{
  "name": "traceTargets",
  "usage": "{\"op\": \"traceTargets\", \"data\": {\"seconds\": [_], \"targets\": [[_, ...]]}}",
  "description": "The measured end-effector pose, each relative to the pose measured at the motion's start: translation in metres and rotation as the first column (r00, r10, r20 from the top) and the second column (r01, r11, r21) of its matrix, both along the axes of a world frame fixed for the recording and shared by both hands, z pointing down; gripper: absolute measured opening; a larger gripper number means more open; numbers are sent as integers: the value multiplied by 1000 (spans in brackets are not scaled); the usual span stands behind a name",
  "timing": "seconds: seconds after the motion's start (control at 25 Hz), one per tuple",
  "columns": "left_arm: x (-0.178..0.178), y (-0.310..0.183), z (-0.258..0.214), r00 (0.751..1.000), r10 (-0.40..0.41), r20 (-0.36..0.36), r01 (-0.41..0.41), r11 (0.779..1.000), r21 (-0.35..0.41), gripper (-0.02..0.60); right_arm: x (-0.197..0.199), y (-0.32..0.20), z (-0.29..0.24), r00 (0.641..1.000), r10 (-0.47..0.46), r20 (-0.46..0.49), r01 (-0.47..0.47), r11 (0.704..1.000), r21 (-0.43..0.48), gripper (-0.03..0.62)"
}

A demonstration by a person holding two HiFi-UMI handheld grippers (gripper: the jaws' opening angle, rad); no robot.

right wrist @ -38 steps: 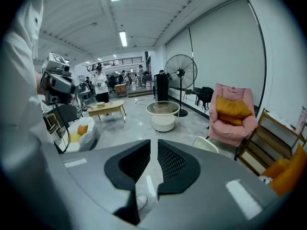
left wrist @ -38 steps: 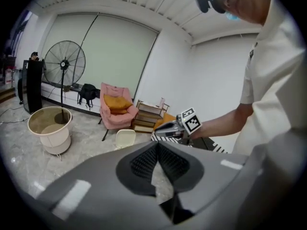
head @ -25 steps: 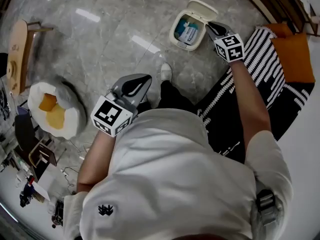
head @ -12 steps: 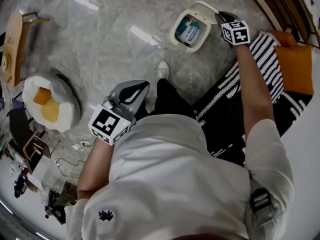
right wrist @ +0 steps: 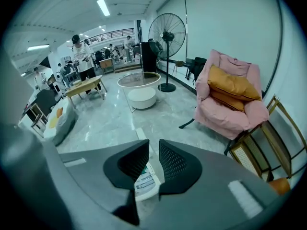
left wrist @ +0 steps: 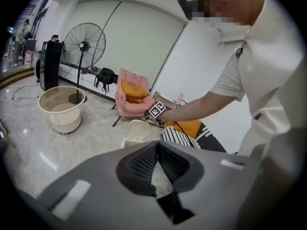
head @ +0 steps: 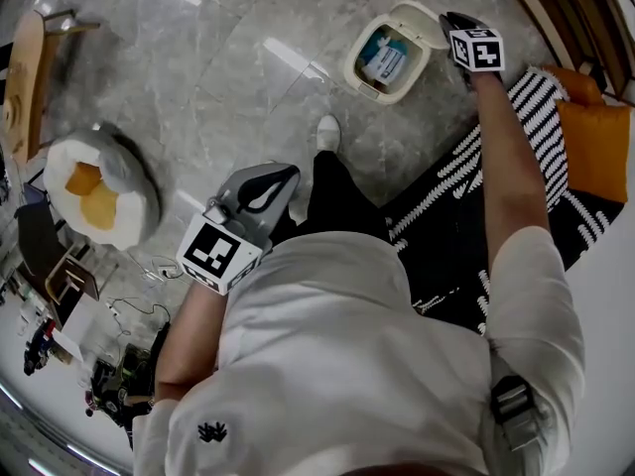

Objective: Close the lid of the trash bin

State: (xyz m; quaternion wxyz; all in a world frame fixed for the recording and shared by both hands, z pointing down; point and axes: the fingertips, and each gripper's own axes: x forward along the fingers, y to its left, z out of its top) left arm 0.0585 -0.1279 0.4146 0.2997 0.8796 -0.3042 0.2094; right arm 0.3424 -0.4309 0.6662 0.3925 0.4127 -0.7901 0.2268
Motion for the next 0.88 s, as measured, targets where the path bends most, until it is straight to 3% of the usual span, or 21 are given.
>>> {"op": "traceTargets", "data": {"seconds": [0.36, 0.76, 0.88], "targets": [[5, -2, 10, 1000, -6, -7, 6, 1000, -28, 58, 4, -15, 22, 997, 79, 20, -78, 996, -54, 41], [1, -6, 13, 1000, 3, -8, -3, 1000, -30, 58, 3, -10, 24, 979, 167, 113, -156, 983, -93, 41], [3, -4, 12, 1000, 10, -7, -10, 998, -63, 58, 1, -6, 24, 975, 179, 128, -168, 981, -96, 41]]}}
